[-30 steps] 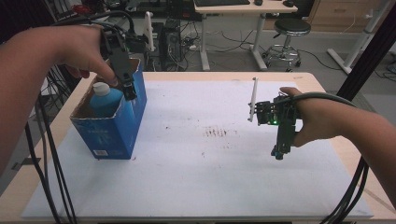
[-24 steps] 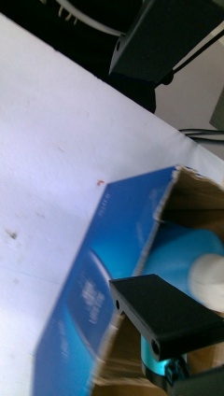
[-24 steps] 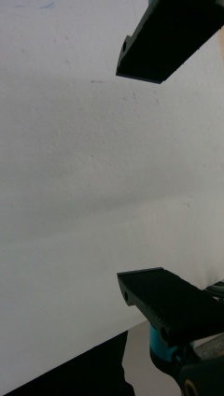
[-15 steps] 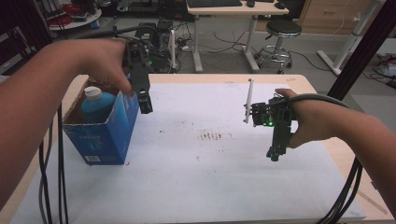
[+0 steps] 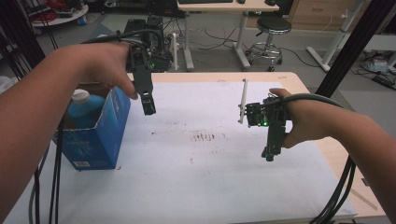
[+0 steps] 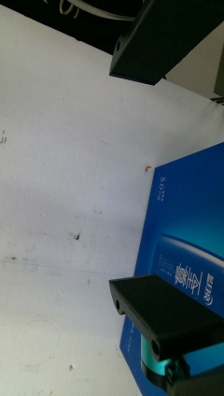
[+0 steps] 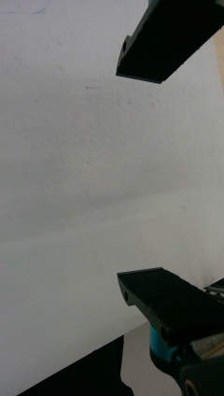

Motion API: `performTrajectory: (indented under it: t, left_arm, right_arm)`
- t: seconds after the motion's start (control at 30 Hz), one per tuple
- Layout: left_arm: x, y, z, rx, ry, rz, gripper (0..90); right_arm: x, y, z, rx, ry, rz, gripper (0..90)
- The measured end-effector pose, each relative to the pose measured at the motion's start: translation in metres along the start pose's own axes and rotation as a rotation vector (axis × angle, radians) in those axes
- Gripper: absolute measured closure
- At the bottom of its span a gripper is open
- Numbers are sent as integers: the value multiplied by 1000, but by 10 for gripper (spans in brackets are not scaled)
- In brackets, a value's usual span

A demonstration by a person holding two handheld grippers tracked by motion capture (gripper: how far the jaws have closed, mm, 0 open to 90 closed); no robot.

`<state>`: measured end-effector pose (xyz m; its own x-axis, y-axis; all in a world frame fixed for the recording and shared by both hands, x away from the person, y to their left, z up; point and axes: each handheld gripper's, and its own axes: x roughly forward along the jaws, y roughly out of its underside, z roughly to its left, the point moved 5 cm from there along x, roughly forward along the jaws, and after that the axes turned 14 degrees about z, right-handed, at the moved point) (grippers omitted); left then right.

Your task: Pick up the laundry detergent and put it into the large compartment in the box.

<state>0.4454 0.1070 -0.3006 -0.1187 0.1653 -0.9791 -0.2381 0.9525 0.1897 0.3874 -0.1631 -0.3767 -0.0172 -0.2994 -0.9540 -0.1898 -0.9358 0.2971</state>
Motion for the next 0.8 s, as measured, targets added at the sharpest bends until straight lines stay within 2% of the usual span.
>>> performTrajectory:
  t: [0.17,0.47,0.53,0.63,0.67,0.8]
  left_arm:
    - [2,-3,-1,24,-19,3,17]
    - [3,-7,-5,23,0,1,17]
    - [3,-8,-6,29,-4,6,17]
    - [4,-9,-8,30,-7,7,17]
    - [4,-9,-8,31,-8,8,17]
    - [5,-8,-11,34,-10,17,17]
  right_arm:
    - [-4,-1,0,-1,4,-2,24]
    - [-5,-3,-1,-12,11,-3,24]
    - [-6,-4,2,5,-9,-13,24]
    - [-5,-3,-1,-30,16,-8,24]
    - [-6,-4,1,-10,-2,-14,24]
    - [-7,-3,2,-16,19,-8,23]
